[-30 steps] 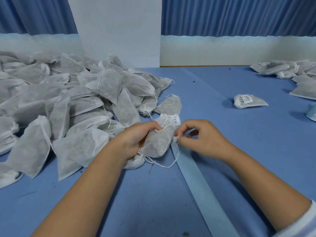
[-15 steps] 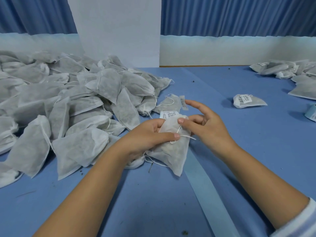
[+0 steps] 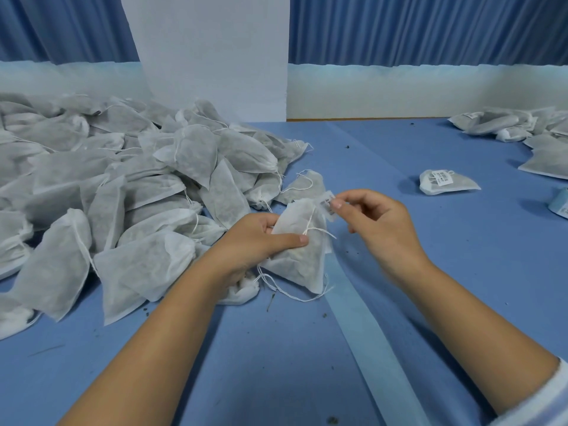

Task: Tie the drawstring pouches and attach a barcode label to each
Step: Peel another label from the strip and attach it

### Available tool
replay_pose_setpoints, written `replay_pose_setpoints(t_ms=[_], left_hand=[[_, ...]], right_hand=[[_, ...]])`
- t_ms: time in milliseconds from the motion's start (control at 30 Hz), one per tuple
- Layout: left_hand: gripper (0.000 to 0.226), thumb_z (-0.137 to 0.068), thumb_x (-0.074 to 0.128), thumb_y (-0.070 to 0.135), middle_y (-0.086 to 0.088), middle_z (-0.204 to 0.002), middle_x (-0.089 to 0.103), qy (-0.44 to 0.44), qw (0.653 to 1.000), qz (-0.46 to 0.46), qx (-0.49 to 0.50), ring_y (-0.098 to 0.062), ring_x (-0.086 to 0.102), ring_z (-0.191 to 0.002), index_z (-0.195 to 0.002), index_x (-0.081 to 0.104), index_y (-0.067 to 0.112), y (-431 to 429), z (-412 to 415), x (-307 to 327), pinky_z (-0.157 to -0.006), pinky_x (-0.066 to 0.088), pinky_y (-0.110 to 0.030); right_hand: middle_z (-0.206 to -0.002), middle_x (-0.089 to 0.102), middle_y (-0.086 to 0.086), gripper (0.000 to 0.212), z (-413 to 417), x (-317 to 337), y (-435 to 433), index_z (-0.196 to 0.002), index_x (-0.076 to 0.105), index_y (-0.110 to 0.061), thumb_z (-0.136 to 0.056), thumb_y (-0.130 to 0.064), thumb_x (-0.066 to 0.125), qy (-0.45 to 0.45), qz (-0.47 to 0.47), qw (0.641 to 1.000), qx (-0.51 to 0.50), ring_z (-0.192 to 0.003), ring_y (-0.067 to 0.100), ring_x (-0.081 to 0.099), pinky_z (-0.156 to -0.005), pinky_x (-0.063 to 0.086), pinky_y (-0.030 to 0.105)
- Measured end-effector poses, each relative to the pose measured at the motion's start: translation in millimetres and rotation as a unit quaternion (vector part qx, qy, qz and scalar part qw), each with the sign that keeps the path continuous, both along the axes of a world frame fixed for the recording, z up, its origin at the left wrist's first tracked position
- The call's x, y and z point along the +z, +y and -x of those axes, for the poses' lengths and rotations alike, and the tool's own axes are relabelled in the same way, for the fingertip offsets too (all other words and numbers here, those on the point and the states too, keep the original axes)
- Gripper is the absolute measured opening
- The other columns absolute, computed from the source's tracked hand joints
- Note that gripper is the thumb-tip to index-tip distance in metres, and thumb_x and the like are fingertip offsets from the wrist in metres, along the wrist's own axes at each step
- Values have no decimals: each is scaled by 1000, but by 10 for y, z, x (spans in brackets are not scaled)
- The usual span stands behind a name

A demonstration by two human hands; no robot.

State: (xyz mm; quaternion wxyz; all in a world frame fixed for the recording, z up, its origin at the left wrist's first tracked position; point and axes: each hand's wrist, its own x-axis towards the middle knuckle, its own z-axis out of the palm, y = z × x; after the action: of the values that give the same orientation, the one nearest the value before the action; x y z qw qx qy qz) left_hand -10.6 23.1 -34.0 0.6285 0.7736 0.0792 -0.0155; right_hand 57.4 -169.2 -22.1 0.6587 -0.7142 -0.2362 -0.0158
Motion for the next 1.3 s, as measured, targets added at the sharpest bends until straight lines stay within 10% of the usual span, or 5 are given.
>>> replay_pose_setpoints(t_ms=[500,767,967,1300], left_hand=[[39,-69,85,41,-30,-111,65,-32,996,18,-79,-25,58,-88,-104,76,24,-62,70,80,-81,40,-41],[24,-90,69,38,10,-59,63,-48,997,22,63,-3,53,-49,-71,72,22,-199,15,34,-46,37,-15],[23,-90,69,36,-8,-90,77,-77,983,108,127,-15,69,-77,-88,76,15,-254,9,42,-74,53,-30],[11,-89,71,26,-11,-100,76,-66,969,223,89,-21,73,-89,-90,79,18,-281,30,43,-75,56,-30]], right_hand=[[-58,35,-7,13,-8,-116,45,-76,75,-30,-80,-19,78,-22,84,995,55,-54,7,32,-54,30,14],[-65,47,-13,31,19,-163,72,-108,66,-31,-81,-23,78,-45,77,995,38,-61,9,43,-62,41,16],[-69,66,-5,12,16,-104,87,-90,66,-17,-90,-29,66,129,56,985,103,-60,7,58,-54,46,19],[-87,62,6,10,24,-99,89,-79,67,-21,-86,-26,63,255,-45,947,191,-83,23,53,-76,40,37]])
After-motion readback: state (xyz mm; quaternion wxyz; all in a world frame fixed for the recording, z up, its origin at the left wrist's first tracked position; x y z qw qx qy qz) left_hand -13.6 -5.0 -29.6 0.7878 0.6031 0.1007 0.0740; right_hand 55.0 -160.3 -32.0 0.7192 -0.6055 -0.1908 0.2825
